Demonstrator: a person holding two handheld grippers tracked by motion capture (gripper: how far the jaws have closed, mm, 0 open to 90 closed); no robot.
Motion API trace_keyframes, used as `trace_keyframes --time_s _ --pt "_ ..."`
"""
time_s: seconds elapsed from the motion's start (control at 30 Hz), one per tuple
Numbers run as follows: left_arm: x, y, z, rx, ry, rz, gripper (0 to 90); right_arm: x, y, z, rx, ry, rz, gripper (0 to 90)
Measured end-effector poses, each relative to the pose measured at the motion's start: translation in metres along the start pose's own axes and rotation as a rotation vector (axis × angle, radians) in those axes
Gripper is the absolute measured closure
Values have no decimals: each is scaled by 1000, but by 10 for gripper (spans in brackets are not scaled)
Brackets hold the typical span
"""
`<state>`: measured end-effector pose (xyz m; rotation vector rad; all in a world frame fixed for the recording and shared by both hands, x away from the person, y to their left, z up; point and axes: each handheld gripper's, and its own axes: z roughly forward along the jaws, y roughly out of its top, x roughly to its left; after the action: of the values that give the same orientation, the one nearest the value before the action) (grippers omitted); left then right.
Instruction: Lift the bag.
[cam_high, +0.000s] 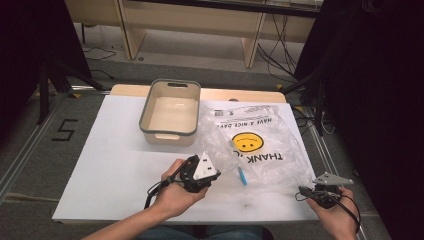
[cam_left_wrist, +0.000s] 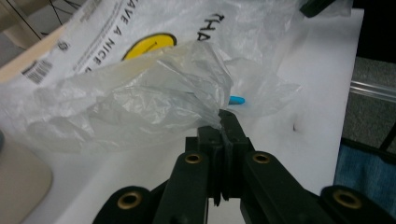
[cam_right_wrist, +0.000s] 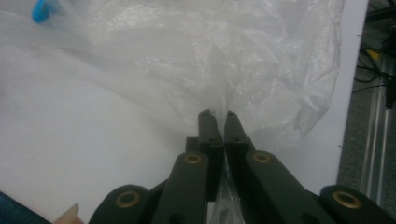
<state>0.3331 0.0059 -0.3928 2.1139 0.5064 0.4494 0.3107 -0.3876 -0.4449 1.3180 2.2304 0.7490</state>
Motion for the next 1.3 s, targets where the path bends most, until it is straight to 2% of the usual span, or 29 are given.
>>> trace_keyframes --time_s 0.23,0.43,0.57,0.97,1.13,1.3 --pt "9 18 -9 -52 30 -3 891 -6 2 -10 -71 -75 45 900" --pt "16 22 -15 -76 47 -18 890 -9 5 -18 -142 -133 71 900" --pt "22 20 -17 -86 55 -39 890 -10 8 -24 -202 -167 71 900" --pt "34 14 -22 -114 76 -92 890 -3 23 -38 -363 -233 50 900" --pt "41 14 -24 -130 92 -110 890 -1 32 -42 -424 -239 47 900" --pt "46 13 -26 -144 109 -125 889 1 41 -42 -454 -238 47 900"
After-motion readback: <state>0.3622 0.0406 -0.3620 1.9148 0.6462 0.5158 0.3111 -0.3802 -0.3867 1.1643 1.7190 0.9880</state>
